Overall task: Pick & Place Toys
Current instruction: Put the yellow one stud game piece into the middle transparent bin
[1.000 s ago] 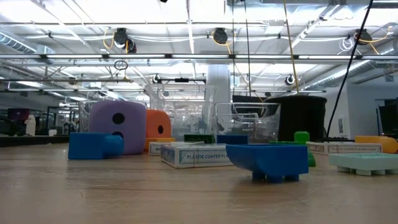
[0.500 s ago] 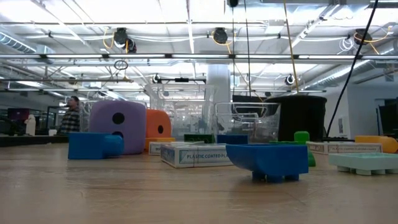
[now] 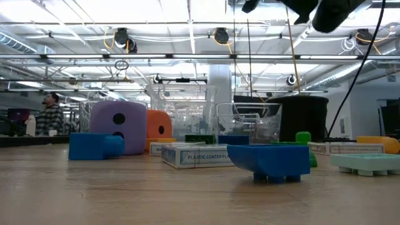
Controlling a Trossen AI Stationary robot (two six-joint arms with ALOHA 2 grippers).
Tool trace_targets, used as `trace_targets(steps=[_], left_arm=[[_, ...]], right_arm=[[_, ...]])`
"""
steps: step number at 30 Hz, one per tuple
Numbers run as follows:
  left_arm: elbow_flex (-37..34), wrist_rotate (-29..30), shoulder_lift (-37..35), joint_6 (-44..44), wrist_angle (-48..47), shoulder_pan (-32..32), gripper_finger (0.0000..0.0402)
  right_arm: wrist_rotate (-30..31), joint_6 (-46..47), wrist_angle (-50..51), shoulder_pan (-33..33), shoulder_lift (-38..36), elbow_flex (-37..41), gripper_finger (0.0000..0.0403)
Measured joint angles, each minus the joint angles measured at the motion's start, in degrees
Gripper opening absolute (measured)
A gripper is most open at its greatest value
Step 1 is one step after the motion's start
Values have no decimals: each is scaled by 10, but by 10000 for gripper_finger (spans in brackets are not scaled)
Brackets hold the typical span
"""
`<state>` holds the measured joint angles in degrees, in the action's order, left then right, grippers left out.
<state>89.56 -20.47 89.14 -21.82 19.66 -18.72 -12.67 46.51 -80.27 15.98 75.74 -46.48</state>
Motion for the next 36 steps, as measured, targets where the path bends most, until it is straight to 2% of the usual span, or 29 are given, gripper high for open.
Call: trace_targets(steps=[4,9,14,19,25,32,36], left_arm=[[0,0,38,-44,55,0,140],[-1,-5,81,-89,131,4,158],[-1,-5,92,-88,177,5,134],[0,-8,92,-69,179,7,133],[24,-11,92,-19,142,19,165],[32,-27,92,-19,126,14,134],[33,-35,92,-27,135,10,137]], right_arm=[[-26,128,-45,23,0,0,150],[-24,216,-94,29,0,0,150],[-6,277,-94,22,1,0,150],[36,312,-94,11,10,0,150],[66,320,-94,-3,22,-3,150],[68,318,-96,-11,29,-18,150],[69,306,-96,-15,30,-18,150]])
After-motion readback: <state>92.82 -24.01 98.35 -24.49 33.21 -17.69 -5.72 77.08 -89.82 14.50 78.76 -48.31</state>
